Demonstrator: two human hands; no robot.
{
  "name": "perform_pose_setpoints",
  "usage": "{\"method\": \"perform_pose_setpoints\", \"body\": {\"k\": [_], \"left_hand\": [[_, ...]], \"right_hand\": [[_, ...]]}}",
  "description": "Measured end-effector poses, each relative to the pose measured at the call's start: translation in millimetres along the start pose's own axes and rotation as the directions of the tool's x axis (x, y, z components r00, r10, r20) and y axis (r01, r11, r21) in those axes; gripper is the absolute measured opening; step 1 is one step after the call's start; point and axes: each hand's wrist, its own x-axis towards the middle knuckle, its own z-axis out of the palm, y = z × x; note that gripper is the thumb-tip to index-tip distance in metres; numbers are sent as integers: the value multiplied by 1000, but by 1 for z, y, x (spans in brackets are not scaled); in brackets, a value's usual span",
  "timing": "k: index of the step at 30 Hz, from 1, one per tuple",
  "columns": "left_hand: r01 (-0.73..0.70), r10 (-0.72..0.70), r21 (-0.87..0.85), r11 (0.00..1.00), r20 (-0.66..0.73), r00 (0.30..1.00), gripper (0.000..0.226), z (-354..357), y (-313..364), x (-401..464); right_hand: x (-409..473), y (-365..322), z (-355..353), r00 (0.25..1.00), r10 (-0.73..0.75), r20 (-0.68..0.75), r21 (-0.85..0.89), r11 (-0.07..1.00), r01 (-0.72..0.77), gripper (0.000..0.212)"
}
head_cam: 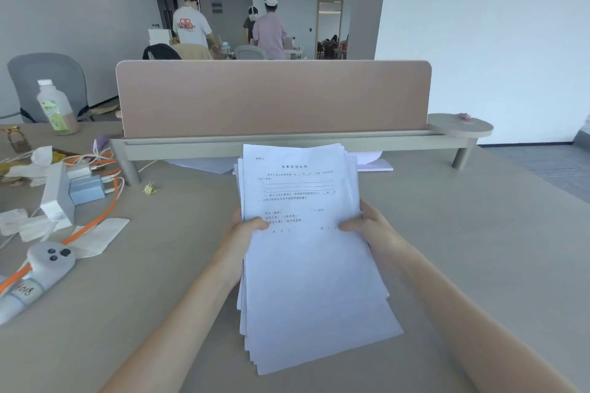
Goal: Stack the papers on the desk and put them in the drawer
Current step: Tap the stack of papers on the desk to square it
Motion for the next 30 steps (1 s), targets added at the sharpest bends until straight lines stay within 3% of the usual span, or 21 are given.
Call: {"method": "perform_pose_setpoints", "body": {"k": [7, 11, 14, 22, 30], "left_hand": [[-302, 300, 19, 953, 62, 952, 28, 20, 65, -11], [-481, 479, 57, 875, 34, 877, 30, 28, 99, -21], [-536, 536, 2, 844, -13, 844, 29, 25, 105, -25], [-393, 391, -37, 919, -54, 919, 16, 14, 81, -7], [-253, 258, -61, 966, 104, 960, 36, 6, 68, 0]], "right_hand": [[-15, -67, 6, 937, -241, -251, -149, 967, 209, 34], [-27, -98, 22, 896, -344, -282, -88, 939, 333, 36], [-29, -108, 33, 870, -399, -288, -56, 914, 401, 41], [-17, -99, 44, 881, -402, -249, -21, 912, 410, 35], [-3, -98, 35, 861, -452, -231, -49, 890, 454, 49]]}}
